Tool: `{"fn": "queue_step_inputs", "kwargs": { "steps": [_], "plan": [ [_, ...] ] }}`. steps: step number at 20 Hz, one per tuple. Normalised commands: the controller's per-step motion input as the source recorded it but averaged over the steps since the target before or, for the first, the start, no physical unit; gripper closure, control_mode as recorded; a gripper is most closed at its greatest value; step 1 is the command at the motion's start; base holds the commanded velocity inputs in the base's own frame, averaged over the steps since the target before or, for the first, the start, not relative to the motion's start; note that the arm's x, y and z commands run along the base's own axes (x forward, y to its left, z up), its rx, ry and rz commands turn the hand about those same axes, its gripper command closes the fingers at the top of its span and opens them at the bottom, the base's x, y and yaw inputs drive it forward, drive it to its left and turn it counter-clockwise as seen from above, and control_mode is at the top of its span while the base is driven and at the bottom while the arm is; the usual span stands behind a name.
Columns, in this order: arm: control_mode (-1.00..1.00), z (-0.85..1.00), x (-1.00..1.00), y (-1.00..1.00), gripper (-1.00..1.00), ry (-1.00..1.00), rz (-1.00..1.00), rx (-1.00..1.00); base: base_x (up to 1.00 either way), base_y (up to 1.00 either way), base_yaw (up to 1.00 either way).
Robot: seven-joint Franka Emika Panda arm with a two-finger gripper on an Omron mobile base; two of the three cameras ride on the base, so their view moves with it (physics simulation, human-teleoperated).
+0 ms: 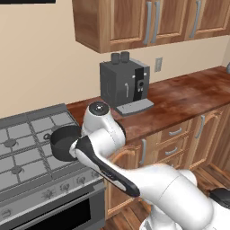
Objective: Move the pot and pan from the stove into the sink.
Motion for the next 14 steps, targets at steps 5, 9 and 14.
{"fn": "queue_step_inputs", "kwargs": {
  "steps": [5,9,14],
  "plan": [
    [-1.0,-0.25,0.34,0.35,-1.0,0.01,0.04,-0.11,0.0,0.0,0.0],
    [-1.0,-0.04,0.01,0.08,-1.0,0.0,0.0,0.0,0.0,0.0,0.0],
    [-1.0,-0.18,0.0,0.0,-1.0,-0.01,0.04,0.04,0.0,0.0,0.0]
  ]
}}
